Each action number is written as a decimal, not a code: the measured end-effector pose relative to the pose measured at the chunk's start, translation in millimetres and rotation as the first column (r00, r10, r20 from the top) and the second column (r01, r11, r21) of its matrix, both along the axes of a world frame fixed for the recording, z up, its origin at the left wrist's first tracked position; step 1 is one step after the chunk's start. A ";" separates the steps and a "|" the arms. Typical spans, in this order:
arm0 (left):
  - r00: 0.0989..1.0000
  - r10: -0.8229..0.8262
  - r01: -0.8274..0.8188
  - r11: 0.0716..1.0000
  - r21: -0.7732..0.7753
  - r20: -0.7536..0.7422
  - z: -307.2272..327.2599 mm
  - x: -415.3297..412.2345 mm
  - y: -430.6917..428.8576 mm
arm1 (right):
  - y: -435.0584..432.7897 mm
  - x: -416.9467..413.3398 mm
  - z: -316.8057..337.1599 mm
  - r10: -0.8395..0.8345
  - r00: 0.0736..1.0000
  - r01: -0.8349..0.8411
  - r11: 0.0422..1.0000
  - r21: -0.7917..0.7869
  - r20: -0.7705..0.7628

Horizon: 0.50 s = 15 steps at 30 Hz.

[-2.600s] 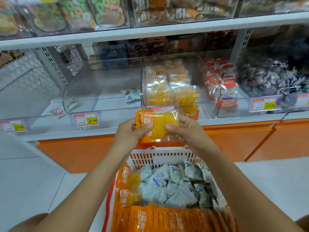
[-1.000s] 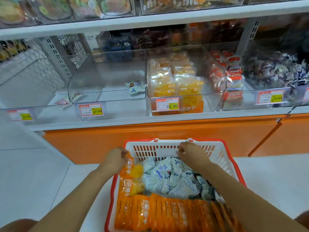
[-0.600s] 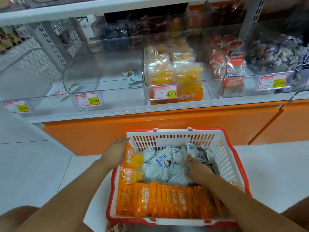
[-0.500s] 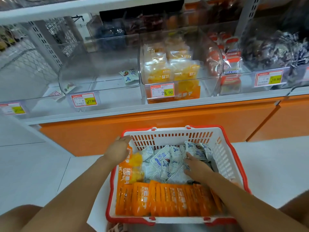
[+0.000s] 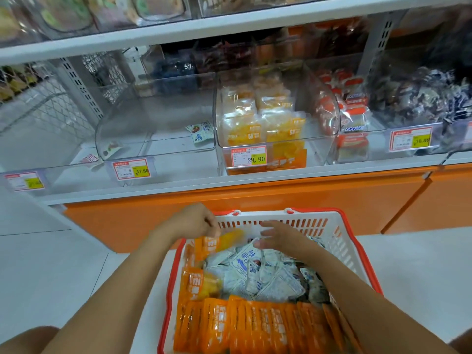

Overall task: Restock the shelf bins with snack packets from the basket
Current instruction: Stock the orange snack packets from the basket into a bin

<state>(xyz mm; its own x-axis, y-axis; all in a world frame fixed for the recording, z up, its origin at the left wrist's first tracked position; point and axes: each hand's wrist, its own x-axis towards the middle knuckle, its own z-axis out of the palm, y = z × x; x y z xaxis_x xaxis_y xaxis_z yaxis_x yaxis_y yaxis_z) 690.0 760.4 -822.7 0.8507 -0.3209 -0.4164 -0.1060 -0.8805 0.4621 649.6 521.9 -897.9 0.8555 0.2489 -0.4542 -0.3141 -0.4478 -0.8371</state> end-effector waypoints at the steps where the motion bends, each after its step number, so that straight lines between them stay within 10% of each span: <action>1: 1.000 -0.001 -0.002 0.992 -0.125 -0.025 19.6 -2.2 -3.8 | 2.3 0.9 20.8 0.012 1.000 -0.012 0.991 0.134 0.002; 5: 0.996 0.094 -0.083 0.860 -0.503 -0.004 73.4 -12.3 -23.3 | -1.2 -4.7 95.0 0.005 0.994 -0.052 0.904 0.424 0.110; 8: 0.979 0.178 -0.083 0.801 -0.593 0.102 91.4 -14.5 -46.7 | -19.3 -4.4 140.9 -0.113 0.964 0.036 0.953 0.301 0.241; 15: 0.785 0.109 0.128 0.935 -0.331 0.610 111.8 15.5 -112.7 | -98.0 26.8 239.2 -0.285 0.777 0.382 0.922 -0.060 0.561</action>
